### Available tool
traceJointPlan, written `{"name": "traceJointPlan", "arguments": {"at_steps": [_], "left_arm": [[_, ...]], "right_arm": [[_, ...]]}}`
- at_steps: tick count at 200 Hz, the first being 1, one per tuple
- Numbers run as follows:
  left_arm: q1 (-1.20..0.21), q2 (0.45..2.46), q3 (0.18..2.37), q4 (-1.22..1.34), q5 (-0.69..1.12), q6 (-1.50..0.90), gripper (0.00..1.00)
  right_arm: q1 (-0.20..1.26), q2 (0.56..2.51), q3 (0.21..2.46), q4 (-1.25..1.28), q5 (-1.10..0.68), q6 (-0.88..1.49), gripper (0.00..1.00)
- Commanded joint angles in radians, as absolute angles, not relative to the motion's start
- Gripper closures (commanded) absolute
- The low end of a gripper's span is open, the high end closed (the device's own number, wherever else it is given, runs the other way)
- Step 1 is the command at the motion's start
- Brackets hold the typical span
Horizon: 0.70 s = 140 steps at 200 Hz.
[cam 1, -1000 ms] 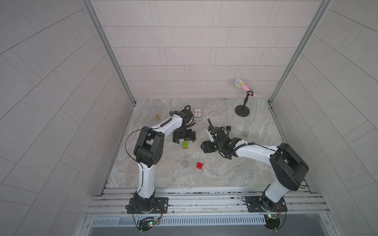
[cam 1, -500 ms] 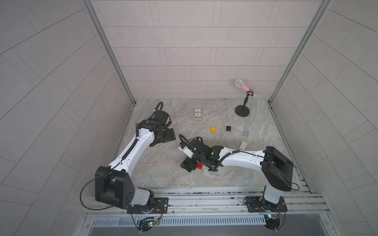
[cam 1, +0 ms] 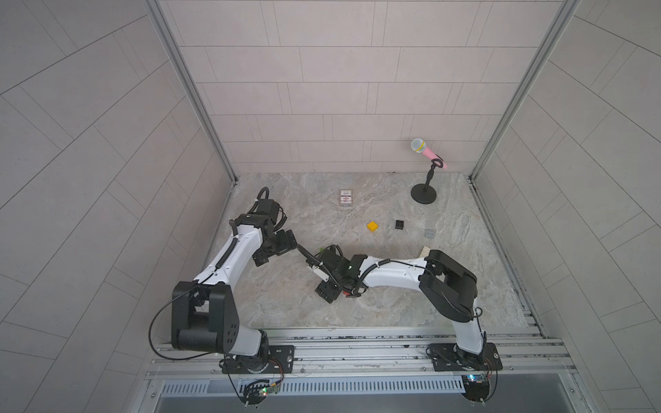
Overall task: Assemble the letter h with lego
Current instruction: Pick up the lego brick from the center of the board.
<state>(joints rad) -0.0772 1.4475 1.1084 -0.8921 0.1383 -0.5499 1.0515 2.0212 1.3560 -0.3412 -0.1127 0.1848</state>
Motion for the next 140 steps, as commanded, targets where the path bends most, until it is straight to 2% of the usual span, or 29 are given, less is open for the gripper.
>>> {"name": "traceJointPlan", "arguments": {"at_steps": [1, 21, 45, 68, 78, 99, 140], "left_arm": [[-0.065, 1.44, 1.117, -0.899, 0.144, -0.556, 0.0], [-0.062, 1.443, 1.117, -0.899, 0.147, -0.557, 0.0], [-0.062, 1.441, 1.115, -0.895, 0.15, -0.557, 0.0], [-0.062, 1.445, 1.112, -0.893, 0.165, -0.557, 0.0], [-0.063, 1.444, 1.113, -0.89, 0.171, -0.557, 0.0], [-0.062, 1.442, 1.109, -0.887, 0.179, -0.557, 0.0], [-0.063, 1.444, 1.106, -0.877, 0.206, -0.56, 0.0]], "right_arm": [[1.067, 2.056, 1.39, -0.405, -0.068, 0.164, 0.25], [1.067, 2.078, 1.415, -0.431, -0.054, 0.165, 0.31], [1.066, 2.082, 1.422, -0.448, -0.047, 0.148, 0.43], [1.046, 2.069, 1.432, -0.495, -0.023, 0.101, 0.74], [1.016, 2.052, 1.422, -0.508, -0.049, 0.086, 0.82], [0.932, 1.994, 1.394, -0.531, -0.15, 0.045, 0.88], [0.851, 1.919, 1.356, -0.586, -0.138, -0.103, 0.86]]}}
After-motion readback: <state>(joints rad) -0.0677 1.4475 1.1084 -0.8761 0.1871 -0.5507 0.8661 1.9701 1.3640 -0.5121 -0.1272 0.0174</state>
